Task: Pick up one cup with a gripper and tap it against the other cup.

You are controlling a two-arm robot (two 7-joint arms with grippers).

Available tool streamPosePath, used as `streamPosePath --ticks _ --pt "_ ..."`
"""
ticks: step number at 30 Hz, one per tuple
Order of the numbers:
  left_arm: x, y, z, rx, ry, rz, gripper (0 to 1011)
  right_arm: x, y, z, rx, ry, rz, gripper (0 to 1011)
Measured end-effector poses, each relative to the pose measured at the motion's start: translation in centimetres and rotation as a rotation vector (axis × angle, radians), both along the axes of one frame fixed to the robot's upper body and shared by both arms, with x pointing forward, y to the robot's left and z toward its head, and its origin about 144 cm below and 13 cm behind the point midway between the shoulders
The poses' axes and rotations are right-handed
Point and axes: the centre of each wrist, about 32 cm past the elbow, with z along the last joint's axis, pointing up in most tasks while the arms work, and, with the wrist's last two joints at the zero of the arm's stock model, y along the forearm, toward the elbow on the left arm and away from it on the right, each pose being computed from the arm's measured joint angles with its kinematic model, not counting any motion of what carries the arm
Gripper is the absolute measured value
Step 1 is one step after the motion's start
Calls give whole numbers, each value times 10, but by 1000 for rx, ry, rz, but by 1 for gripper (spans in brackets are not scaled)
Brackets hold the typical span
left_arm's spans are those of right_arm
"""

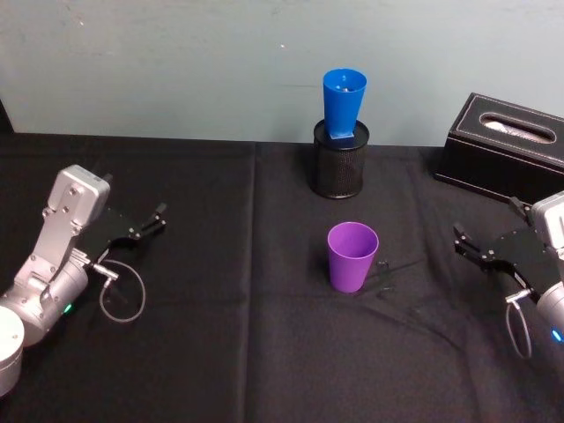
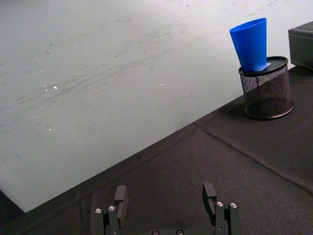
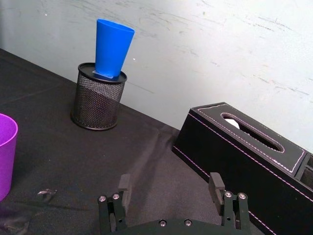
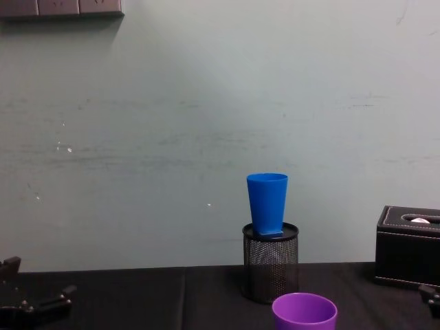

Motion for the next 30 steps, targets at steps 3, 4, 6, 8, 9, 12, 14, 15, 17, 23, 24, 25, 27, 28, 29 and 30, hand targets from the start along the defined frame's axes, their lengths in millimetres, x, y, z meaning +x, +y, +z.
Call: streamPosePath --ticks 3,4,6,8,9,12,14,15,17,23,24,25,27,28,29,30 --pt "0 0 0 0 0 0 1005 0 0 0 0 0 0 1003" --pt "0 0 0 0 0 0 1005 0 0 0 0 0 0 1003" --pt "0 0 0 0 0 0 1005 0 0 0 0 0 0 1003" --pt "0 0 0 0 0 0 1004 0 0 0 0 0 0 1003" --pt "0 0 0 0 0 0 1005 0 0 0 0 0 0 1003" --pt "0 0 0 0 0 0 1005 0 0 0 0 0 0 1003" --pt "0 0 0 0 0 0 1005 0 0 0 0 0 0 1003" --pt "0 0 0 0 0 0 1004 0 0 0 0 0 0 1003" --pt "0 0 0 0 0 0 1005 0 0 0 0 0 0 1003" --pt "0 0 0 0 0 0 1005 0 0 0 0 0 0 1003" --pt "0 0 0 0 0 0 1005 0 0 0 0 0 0 1003" --pt "0 0 0 0 0 0 1005 0 0 0 0 0 0 1003" --pt "0 0 0 0 0 0 1005 0 0 0 0 0 0 1003" --pt "0 0 0 0 0 0 1005 0 0 0 0 0 0 1003" --pt "0 0 0 0 0 0 1005 0 0 0 0 0 0 1003" --pt "0 0 0 0 0 0 1005 0 0 0 0 0 0 1003"
